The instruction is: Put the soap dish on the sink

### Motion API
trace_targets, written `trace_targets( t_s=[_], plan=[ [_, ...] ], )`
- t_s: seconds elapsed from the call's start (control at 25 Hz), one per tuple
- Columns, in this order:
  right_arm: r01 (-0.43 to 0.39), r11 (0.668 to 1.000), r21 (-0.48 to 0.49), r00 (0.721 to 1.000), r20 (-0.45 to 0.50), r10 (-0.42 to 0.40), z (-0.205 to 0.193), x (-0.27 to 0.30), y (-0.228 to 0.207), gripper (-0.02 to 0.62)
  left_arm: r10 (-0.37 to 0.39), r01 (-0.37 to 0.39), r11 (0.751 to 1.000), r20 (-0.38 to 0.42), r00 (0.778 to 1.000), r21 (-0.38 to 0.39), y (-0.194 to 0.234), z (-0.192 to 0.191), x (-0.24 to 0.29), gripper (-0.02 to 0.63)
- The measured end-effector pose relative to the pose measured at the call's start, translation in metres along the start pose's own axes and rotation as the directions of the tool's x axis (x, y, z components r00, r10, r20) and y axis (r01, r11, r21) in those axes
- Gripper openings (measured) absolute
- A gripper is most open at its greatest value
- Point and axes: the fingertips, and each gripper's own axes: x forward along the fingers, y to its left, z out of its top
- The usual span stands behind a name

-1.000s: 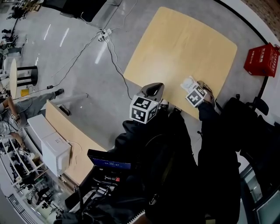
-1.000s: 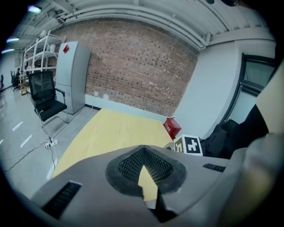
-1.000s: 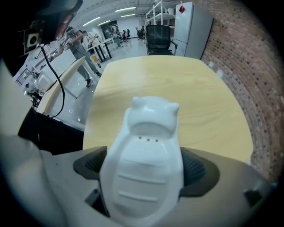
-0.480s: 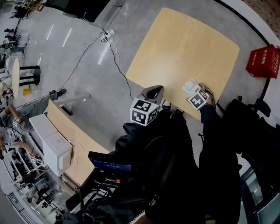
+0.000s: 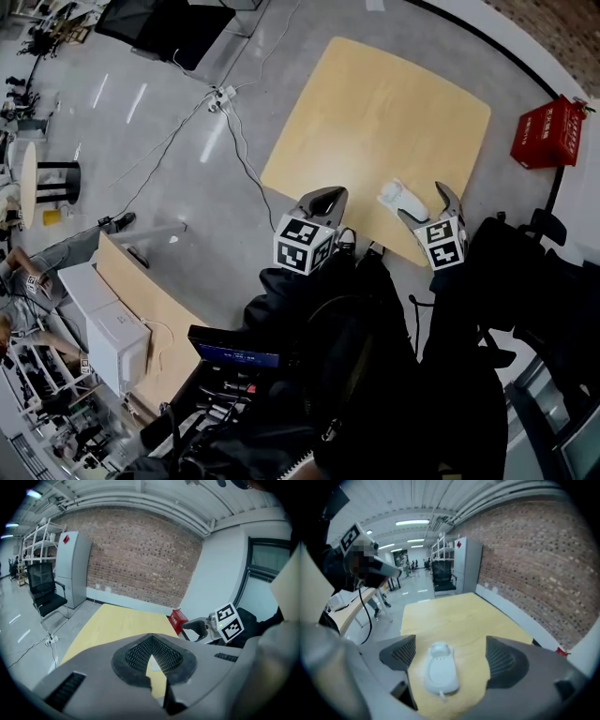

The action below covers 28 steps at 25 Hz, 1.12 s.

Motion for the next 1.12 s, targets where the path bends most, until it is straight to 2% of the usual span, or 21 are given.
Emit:
trace_targets(
  t_s=[0.04, 0.08, 0.12, 0.16, 0.24, 0.28, 0.32, 0.44, 0.6, 0.84, 1.12],
  plan=[
    [0.035, 0.999, 0.019, 0.998, 0.046, -0.036, 0.013, -0.019, -0.006, 0.473, -0.009, 0.009, 1.0, 0.014, 1.0, 0.008, -0.004, 0.008, 0.0, 0.002],
    [0.077, 0.996, 0.039, 0.993, 0.089, -0.08, 0.025, -0.038, -0.013, 0.411, -0.018, 0.017, 1.0, 0.028, 0.999, 0.017, -0.01, 0.017, 0.0, 0.002],
    [0.123, 0.991, 0.061, 0.983, 0.13, -0.13, 0.036, -0.057, -0.021, 0.32, -0.028, 0.026, 0.999, 0.045, 0.999, 0.028, -0.015, 0.026, 0.001, 0.002],
    [0.167, 0.982, 0.084, 0.97, 0.166, -0.179, 0.047, -0.075, -0.028, 0.246, -0.038, 0.035, 0.999, 0.063, 0.997, 0.04, -0.021, 0.035, 0.002, 0.002],
    [0.232, 0.963, 0.14, 0.937, 0.233, -0.26, 0.066, -0.108, -0.038, 0.161, -0.057, 0.05, 0.997, 0.103, 0.993, 0.066, -0.032, 0.054, 0.0, 0.002],
    [0.253, 0.952, 0.173, 0.92, 0.263, -0.292, 0.075, -0.124, -0.041, 0.095, -0.067, 0.058, 0.995, 0.123, 0.99, 0.079, -0.037, 0.063, -0.002, 0.002],
    [0.265, 0.942, 0.206, 0.902, 0.292, -0.317, 0.083, -0.138, -0.044, 0.066, -0.079, 0.067, 0.994, 0.141, 0.987, 0.091, -0.042, 0.073, -0.005, 0.002],
    [0.272, 0.92, 0.283, 0.849, 0.379, -0.367, 0.106, -0.179, -0.05, 0.027, -0.114, 0.09, 0.988, 0.192, 0.975, 0.129, -0.059, 0.102, -0.013, 0.002],
    [0.302, 0.904, 0.304, 0.781, 0.466, -0.417, 0.134, -0.224, -0.06, 0.009, -0.147, 0.098, 0.978, 0.272, 0.951, 0.184, -0.077, 0.142, -0.021, 0.002],
    [0.357, 0.88, 0.314, 0.71, 0.521, -0.473, 0.164, -0.271, -0.062, 0.008, -0.18, 0.095, 0.966, 0.358, 0.916, 0.242, -0.096, 0.185, -0.041, 0.002],
    [0.422, 0.858, 0.292, 0.645, 0.569, -0.51, 0.188, -0.307, -0.065, 0.008, -0.187, 0.064, 0.958, 0.439, 0.879, 0.279, -0.109, 0.219, -0.061, 0.002]
  ],
)
